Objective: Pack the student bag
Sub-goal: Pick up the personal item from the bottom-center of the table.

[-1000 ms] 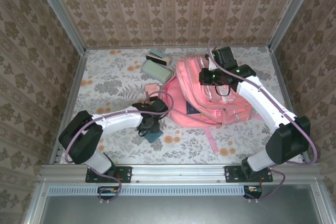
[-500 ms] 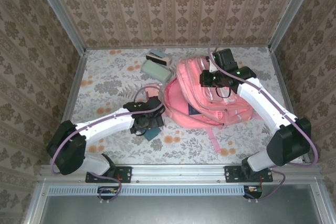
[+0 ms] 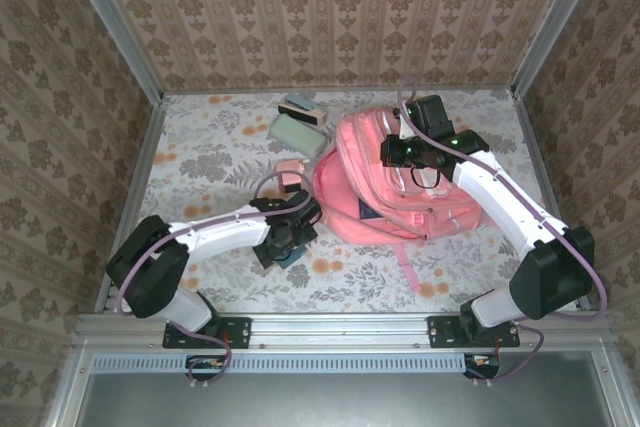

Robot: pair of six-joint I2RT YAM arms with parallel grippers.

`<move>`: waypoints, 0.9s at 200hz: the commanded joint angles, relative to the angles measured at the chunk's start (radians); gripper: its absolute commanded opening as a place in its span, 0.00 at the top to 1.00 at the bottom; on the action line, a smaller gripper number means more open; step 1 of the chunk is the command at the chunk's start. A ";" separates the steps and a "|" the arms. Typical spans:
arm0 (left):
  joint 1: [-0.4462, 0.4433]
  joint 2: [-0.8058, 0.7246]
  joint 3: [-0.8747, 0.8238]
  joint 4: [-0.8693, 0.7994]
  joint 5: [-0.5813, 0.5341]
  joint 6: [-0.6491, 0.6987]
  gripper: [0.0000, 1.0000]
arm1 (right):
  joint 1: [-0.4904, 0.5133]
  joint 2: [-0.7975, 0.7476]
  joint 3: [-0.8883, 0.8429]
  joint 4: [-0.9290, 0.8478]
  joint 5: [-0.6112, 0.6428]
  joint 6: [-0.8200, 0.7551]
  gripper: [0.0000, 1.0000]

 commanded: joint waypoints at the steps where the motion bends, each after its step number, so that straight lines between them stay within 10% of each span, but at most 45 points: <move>1: 0.002 0.035 -0.017 -0.001 0.022 -0.042 0.00 | -0.016 -0.040 -0.008 0.010 0.016 0.010 0.96; 54: 0.004 0.092 -0.060 0.055 0.023 -0.011 0.06 | -0.016 -0.032 -0.007 0.011 0.010 0.015 0.96; 111: -0.031 0.025 -0.023 0.011 -0.071 0.042 0.46 | -0.015 -0.026 -0.002 0.008 0.005 0.018 0.96; 180: -0.054 -0.074 0.169 -0.027 -0.107 0.254 0.47 | -0.020 -0.035 0.036 -0.011 -0.004 0.006 0.96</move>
